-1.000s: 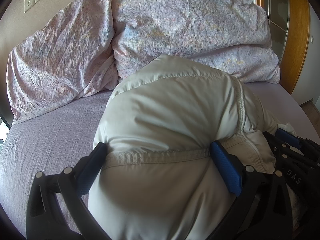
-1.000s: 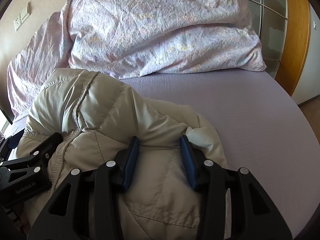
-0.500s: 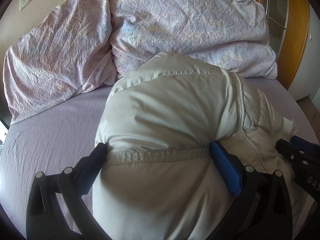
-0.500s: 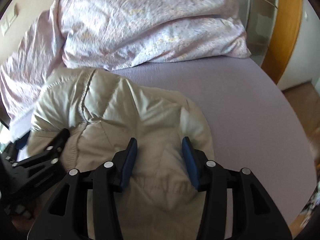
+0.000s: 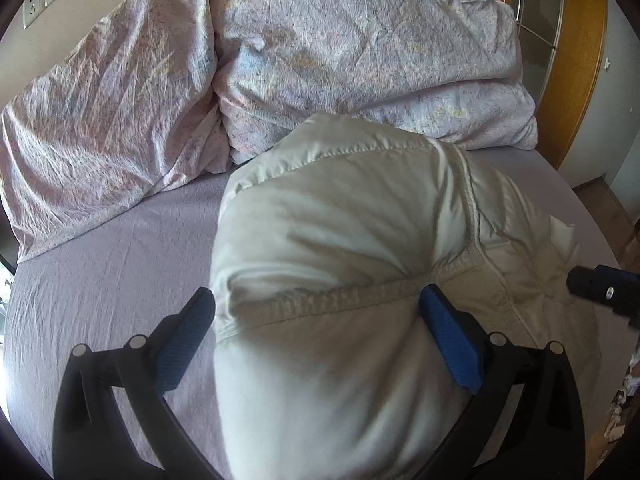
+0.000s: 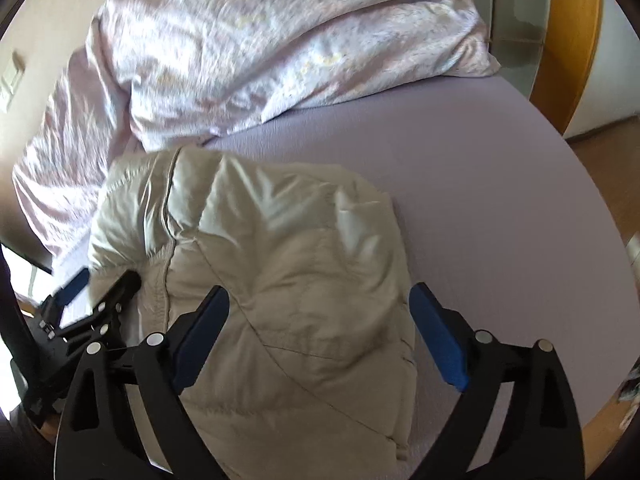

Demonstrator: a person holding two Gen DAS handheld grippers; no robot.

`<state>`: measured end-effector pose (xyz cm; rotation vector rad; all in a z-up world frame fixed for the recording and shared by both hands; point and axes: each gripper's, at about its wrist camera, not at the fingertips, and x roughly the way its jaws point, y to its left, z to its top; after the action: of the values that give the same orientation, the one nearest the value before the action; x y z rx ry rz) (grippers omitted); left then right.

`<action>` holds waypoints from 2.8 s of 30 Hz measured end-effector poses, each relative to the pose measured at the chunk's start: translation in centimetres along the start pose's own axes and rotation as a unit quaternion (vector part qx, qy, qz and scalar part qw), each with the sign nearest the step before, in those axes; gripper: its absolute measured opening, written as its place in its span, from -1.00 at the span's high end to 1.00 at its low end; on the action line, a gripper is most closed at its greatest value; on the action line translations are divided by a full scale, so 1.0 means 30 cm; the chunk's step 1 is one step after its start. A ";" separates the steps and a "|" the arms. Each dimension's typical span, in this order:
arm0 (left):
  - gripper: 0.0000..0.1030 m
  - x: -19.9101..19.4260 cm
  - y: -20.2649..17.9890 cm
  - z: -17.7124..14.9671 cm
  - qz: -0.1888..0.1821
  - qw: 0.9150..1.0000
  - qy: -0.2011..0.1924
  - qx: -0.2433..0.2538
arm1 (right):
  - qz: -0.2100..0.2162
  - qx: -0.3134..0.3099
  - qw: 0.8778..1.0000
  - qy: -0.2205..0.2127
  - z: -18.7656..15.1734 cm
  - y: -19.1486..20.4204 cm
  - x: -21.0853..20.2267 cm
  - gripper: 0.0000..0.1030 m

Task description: Fold large clothes

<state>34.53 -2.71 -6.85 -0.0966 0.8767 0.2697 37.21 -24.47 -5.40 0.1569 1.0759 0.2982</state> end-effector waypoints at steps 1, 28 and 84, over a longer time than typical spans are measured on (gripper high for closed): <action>-0.96 -0.014 0.012 -0.002 -0.003 1.000 -0.001 -0.002 | 0.009 0.012 1.000 0.002 0.004 -0.018 -0.006 -0.81; -0.96 -0.160 0.347 -0.164 -0.058 0.988 0.029 -0.142 | 0.256 0.149 0.933 0.203 -0.019 -0.224 0.284 -0.97; -0.22 0.038 0.789 -0.040 -0.265 0.905 0.060 -0.329 | 0.413 0.096 0.891 0.160 0.024 0.033 0.412 -0.27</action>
<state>27.87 20.06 -7.87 -0.9775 0.8171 0.0352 43.12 -19.65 -15.19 0.7756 1.3231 1.0136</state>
